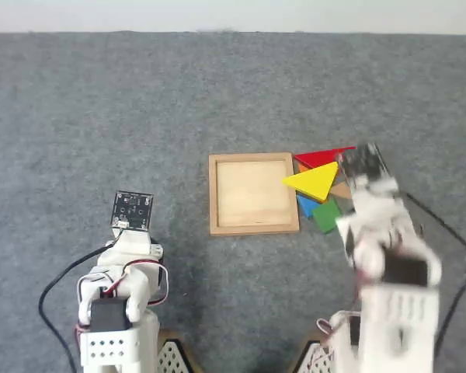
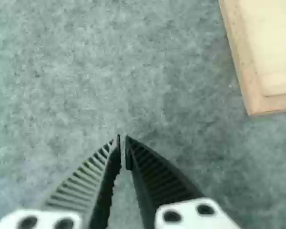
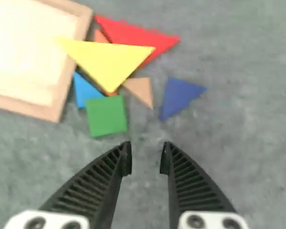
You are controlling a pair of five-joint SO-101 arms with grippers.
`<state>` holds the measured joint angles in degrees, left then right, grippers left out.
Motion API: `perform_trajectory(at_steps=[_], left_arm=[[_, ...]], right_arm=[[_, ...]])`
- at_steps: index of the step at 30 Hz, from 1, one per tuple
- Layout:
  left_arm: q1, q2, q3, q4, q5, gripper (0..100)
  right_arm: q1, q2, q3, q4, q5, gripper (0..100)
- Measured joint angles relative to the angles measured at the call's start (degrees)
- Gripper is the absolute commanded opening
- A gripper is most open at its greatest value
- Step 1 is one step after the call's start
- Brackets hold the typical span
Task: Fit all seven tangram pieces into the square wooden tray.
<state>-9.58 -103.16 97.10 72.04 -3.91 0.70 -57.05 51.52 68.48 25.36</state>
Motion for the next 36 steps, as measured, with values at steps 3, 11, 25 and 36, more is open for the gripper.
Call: perform_trajectory(at_steps=[3,11,25,36], left_arm=[[0.00,0.00,0.00,0.00,0.00,2],[0.00,0.00,0.00,0.00,0.00,2],[0.00,0.00,0.00,0.00,0.00,2],[0.00,0.00,0.00,0.00,0.00,2]], right_arm=[[-3.08,15.91,-10.29,-0.18,-2.29,12.4],[-11.43,51.87,-30.77,-1.23,-3.34,25.0],[-14.24,65.49,-41.85,0.44,22.86,36.5],[-14.42,78.15,-49.58,1.49,43.52,36.2]])
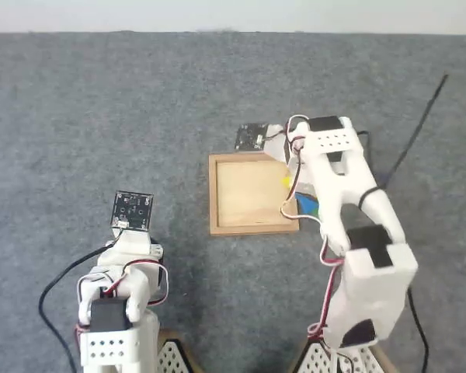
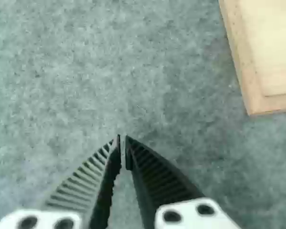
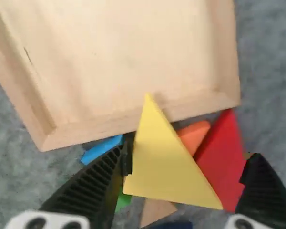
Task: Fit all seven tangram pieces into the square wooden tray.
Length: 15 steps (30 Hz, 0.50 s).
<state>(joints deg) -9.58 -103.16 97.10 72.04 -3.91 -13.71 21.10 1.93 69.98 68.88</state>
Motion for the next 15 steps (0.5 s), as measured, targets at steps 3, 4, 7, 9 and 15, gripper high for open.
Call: perform_trajectory(at_steps=[3,4,7,9,15], left_arm=[[0.00,0.00,0.00,0.00,0.00,2],[0.00,0.00,0.00,0.00,0.00,2],[0.00,0.00,0.00,0.00,0.00,2],[0.00,0.00,0.00,0.00,0.00,2],[0.00,0.00,0.00,0.00,0.00,2]], right_arm=[[0.26,2.02,-1.23,0.18,0.26,36.2],[0.26,2.20,-1.49,0.18,0.26,36.2],[0.09,2.20,-2.02,0.18,-0.35,36.2],[0.62,3.08,-2.20,0.18,-1.14,36.2],[3.96,6.77,-2.64,-0.97,-5.01,36.2]])
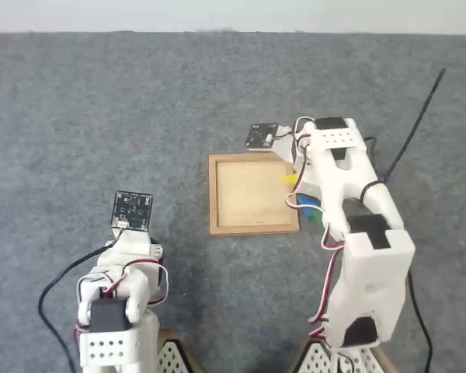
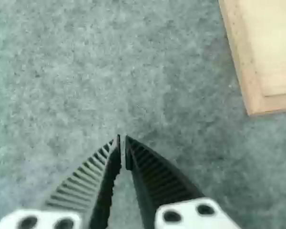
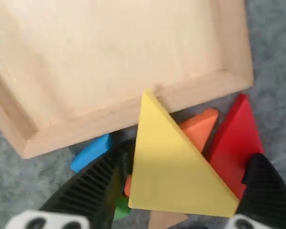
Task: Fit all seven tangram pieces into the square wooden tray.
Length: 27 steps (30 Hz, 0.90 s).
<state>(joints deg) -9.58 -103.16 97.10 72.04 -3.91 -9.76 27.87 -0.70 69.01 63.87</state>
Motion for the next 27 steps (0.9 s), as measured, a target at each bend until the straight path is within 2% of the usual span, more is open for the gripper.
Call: perform_trajectory(at_steps=[13,17,24,27], left_arm=[[0.00,0.00,0.00,0.00,0.00,2],[0.00,0.00,0.00,0.00,0.00,2],[0.00,0.00,0.00,0.00,0.00,2],[0.00,0.00,0.00,0.00,0.00,2]], right_arm=[[7.12,1.05,-1.14,-0.18,-20.92,36.1],[8.35,-3.16,4.75,-2.81,-27.34,36.1],[8.97,-22.15,23.91,-9.23,-29.36,36.1],[8.88,-27.08,26.29,-9.49,-28.66,36.3]])
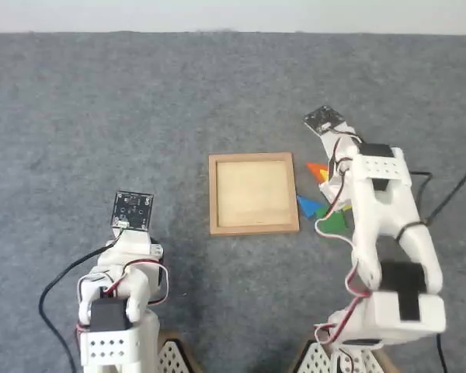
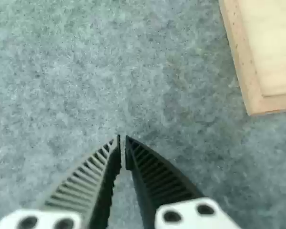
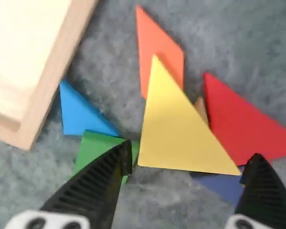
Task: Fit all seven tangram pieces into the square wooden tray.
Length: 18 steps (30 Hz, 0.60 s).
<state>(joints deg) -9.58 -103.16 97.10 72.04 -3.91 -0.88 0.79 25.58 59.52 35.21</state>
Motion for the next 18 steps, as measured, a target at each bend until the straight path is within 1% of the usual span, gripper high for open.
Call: perform_trajectory(at_steps=[4,9,18], left_arm=[[0.00,0.00,0.00,0.00,0.00,2],[0.00,0.00,0.00,0.00,0.00,2],[0.00,0.00,0.00,0.00,0.00,2]], right_arm=[[0.09,0.00,0.00,1.76,3.52,36.5],[0.18,6.07,-1.05,5.10,8.62,36.5],[0.26,8.26,-2.46,3.34,9.93,36.3]])
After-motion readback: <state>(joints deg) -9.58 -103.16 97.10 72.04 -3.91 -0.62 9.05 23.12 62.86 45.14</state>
